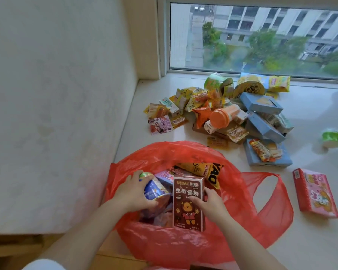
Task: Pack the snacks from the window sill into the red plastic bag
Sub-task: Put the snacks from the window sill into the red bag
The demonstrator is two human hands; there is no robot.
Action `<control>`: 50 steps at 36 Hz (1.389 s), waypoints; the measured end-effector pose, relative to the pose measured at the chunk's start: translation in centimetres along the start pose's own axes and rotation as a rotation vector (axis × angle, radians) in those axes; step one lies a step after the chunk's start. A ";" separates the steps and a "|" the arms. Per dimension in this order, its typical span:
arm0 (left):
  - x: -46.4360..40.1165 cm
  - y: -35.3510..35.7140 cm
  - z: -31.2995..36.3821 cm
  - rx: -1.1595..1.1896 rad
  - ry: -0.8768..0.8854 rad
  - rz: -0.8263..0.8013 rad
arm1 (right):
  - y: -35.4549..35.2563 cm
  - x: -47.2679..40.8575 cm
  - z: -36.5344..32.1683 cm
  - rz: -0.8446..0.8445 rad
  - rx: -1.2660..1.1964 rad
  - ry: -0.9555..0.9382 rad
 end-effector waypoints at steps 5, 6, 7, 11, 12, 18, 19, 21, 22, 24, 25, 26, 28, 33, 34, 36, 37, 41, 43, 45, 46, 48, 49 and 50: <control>-0.3 -0.4 2.0 -0.205 0.090 0.069 | 0.7 -0.6 -0.1 0.090 -0.024 0.034; -0.4 -0.2 2.4 -0.232 0.108 0.077 | 0.8 -0.7 -0.2 0.125 -0.021 0.037; -0.4 -0.1 2.6 -0.247 0.117 0.086 | 0.9 -0.7 -0.4 0.163 -0.012 0.039; -0.7 0.2 2.9 -0.233 0.127 0.139 | 0.7 -0.5 -1.0 0.246 0.105 0.053; -0.9 0.2 2.8 -0.229 0.125 0.142 | 0.5 -0.4 -1.2 0.271 0.173 0.024; -1.8 0.3 2.8 -0.181 0.065 0.059 | 1.0 -1.1 -3.0 0.141 0.623 -0.214; -1.9 0.2 3.0 -0.174 0.045 0.025 | 0.9 -1.4 -3.1 0.114 0.644 -0.225; -2.0 0.1 3.4 -0.183 0.011 -0.029 | 0.7 -1.9 -3.1 0.070 0.670 -0.253; -2.1 0.1 3.5 -0.189 0.000 -0.047 | 0.5 -2.1 -3.0 0.050 0.676 -0.265; -2.3 0.1 3.7 -0.189 -0.020 -0.055 | 0.4 -2.5 -2.7 0.015 0.691 -0.289; -2.3 0.0 3.9 -0.193 -0.024 -0.055 | 0.3 -2.5 -2.7 -0.002 0.698 -0.304; -2.3 -0.2 4.0 -0.196 -0.022 -0.047 | 0.3 -2.6 -2.7 -0.014 0.705 -0.320; -2.3 -0.7 4.5 -0.164 -0.017 0.014 | 0.3 -2.8 -2.8 -0.017 0.716 -0.364; -2.7 -2.3 6.6 0.000 0.002 0.162 | -0.7 -3.3 -3.4 0.027 0.707 -0.522; -3.1 -2.7 7.0 0.035 0.014 0.182 | -1.1 -3.5 -3.5 0.040 0.687 -0.523; -4.0 -4.0 7.8 0.103 0.035 0.225 | -2.3 -4.4 -4.0 0.046 0.652 -0.501; -4.6 -4.9 8.0 0.126 0.044 0.252 | -3.0 -5.0 -4.4 0.061 0.639 -0.499; -7.5 -9.8 8.7 0.153 0.064 0.397 | -6.2 -7.9 -7.4 0.175 0.571 -0.492; -9.2 -12.3 8.6 0.147 0.070 0.452 | -7.3 -9.7 -9.1 0.219 0.559 -0.484; -11.3 -14.3 7.9 0.124 0.055 0.459 | -7.7 -11.8 -10.7 0.200 0.586 -0.463; -12.4 -15.1 7.4 0.107 0.040 0.444 | -7.7 -13.0 -11.3 0.177 0.584 -0.446; -14.8 -16.1 6.0 0.080 -0.002 0.396 | -7.4 -15.3 -12.3 0.133 0.563 -0.405; -16.0 -16.3 5.2 0.076 -0.026 0.364 | -7.2 -16.5 -12.7 0.112 0.560 -0.383; -17.3 -16.4 4.3 0.072 -0.049 0.331 | -6.9 -17.7 -12.9 0.089 0.566 -0.359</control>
Point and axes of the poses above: each hand's wrist, its own x-axis away from the middle knuckle, its own y-axis out of the palm, z = x × y, the point moved 5 cm from there along -x, towards the middle knuckle, and after that the axes turned 3 degrees about -z, right-handed, at the moved point
